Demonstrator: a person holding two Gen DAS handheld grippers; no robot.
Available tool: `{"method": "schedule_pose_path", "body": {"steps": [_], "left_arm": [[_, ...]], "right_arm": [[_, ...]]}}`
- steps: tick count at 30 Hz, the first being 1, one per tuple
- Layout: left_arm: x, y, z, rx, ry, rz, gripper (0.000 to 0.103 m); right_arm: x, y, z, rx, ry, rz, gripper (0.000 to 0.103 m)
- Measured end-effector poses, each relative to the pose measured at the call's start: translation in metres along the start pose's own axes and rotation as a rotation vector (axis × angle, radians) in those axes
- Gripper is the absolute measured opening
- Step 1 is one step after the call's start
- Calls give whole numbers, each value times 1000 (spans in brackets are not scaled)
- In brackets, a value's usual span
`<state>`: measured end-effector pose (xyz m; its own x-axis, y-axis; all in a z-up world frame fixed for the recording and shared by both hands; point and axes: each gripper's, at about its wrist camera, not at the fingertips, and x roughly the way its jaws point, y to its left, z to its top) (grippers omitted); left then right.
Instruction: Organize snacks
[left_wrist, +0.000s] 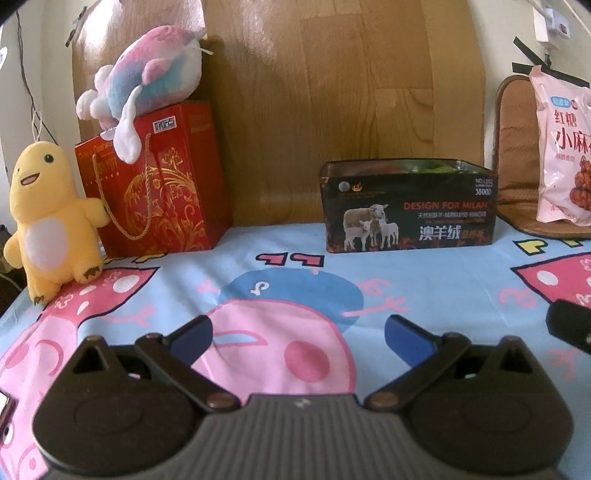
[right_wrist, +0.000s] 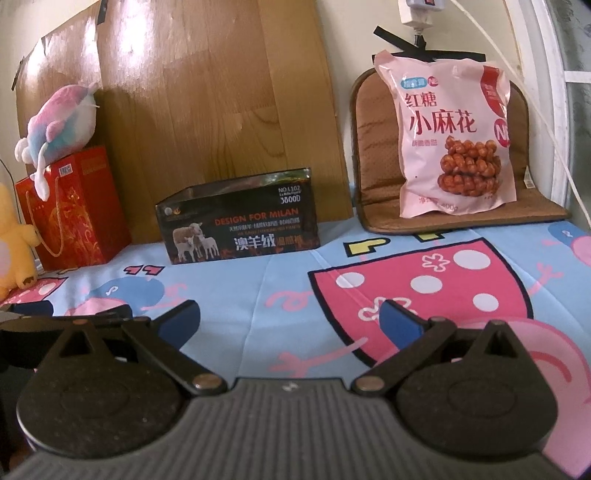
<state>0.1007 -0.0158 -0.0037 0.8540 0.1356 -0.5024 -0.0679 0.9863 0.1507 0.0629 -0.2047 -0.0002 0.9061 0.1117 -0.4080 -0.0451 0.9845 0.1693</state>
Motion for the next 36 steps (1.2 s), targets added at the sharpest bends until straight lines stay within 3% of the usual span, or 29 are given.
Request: {"method": "schedule_pose_path", "body": {"steps": [6,12,22,36], "left_arm": [[3,-2,1,17,18,3,103],[17,-5,8,-25,139,-57,103],[8,-19,3,24,73,-38,103],[4,-16,2,11,50,-29,103]], "right_arm": [[0,1,0,-3,2,6,103],[0,-1,0,10,1,13,103],[1,-2,-1,14,4,16,103],[0,-2,-1,10,3,14,103]]}}
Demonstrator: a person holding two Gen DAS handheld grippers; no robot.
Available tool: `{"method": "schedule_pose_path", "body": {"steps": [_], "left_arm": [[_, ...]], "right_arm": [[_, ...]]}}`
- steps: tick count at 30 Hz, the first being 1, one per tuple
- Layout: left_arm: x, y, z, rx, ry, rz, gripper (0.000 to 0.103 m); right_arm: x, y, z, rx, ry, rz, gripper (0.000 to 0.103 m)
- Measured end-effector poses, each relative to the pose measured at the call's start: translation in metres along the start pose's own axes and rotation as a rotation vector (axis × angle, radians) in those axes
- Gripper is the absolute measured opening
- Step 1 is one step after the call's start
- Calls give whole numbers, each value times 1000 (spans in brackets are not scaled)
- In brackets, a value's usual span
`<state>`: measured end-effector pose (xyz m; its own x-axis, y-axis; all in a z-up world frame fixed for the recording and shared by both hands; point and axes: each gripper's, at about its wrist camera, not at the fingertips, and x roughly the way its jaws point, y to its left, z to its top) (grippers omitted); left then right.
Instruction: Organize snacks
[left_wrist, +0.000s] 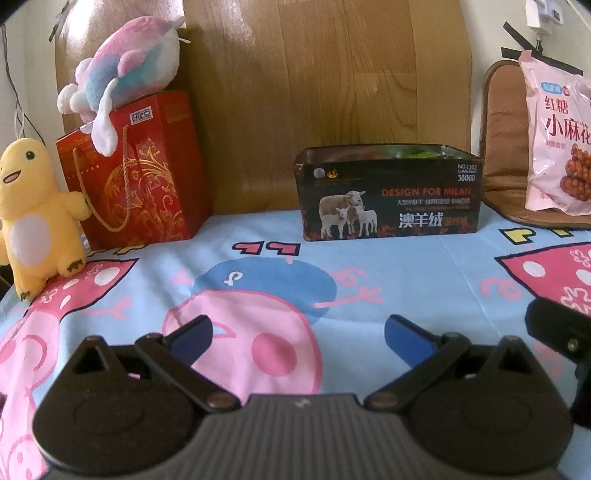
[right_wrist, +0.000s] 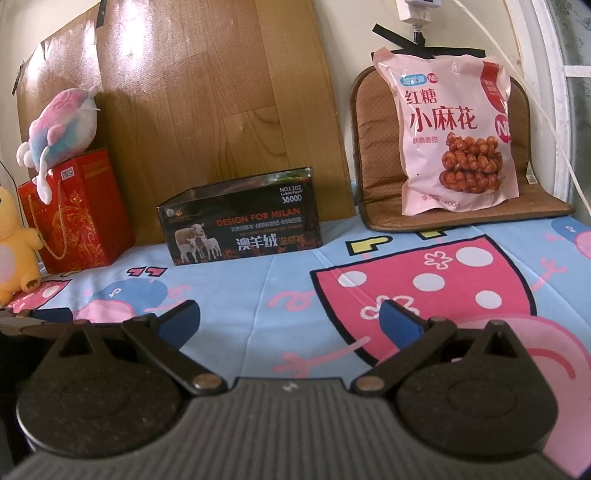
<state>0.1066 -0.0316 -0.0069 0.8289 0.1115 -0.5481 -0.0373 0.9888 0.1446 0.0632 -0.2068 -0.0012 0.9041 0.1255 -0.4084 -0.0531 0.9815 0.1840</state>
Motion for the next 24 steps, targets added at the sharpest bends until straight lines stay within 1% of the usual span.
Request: {"method": "schedule_pose_path", "body": {"steps": [6,24], "left_arm": [[-3,0,-1,6,-17,11,103],[-5,0,-1,7,-28,17,103]], "right_arm": [[0,-1,0,0,-3,-1,103],[0,-1,0,0,-4,-2,103]]}}
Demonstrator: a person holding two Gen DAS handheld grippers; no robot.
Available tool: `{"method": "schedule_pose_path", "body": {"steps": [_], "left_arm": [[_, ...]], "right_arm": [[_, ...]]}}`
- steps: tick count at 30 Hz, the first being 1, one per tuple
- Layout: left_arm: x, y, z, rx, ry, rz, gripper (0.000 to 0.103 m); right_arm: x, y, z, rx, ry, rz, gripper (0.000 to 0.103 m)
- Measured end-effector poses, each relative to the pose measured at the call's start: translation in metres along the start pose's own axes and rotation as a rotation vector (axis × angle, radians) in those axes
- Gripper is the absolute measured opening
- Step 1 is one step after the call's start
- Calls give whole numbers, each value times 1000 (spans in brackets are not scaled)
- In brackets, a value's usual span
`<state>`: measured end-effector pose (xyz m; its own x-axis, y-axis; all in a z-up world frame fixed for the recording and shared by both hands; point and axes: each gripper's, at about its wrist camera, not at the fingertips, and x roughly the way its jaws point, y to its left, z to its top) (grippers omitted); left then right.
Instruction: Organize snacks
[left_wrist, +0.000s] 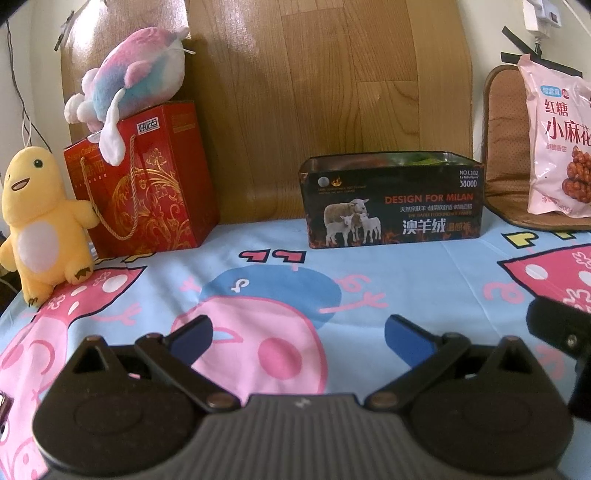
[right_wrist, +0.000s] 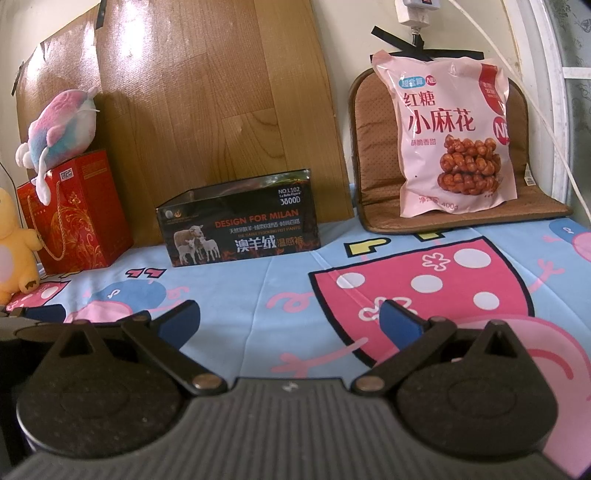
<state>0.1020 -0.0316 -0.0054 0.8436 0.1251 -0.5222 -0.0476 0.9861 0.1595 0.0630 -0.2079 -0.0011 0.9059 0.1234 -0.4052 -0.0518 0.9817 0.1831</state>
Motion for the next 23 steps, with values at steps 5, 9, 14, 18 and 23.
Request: {"method": "schedule_pose_path", "body": {"steps": [5,9,14,18,23], "left_arm": [[-1,0,0,0,0,1,103],[-1,0,1,1,-3,3,103],[-2,1,1,-2,-11,-1,103],[-4,1,1,1,-28,-3,103],[-3,1,0,-6,-20,-12,103]], "right_arm": [[0,0,0,-3,1,0,103],[0,0,0,-2,1,0,103],[0,0,0,-2,0,0,103],[0,0,0,-3,0,0,103],[0,0,0,-2,-1,0,103]]}}
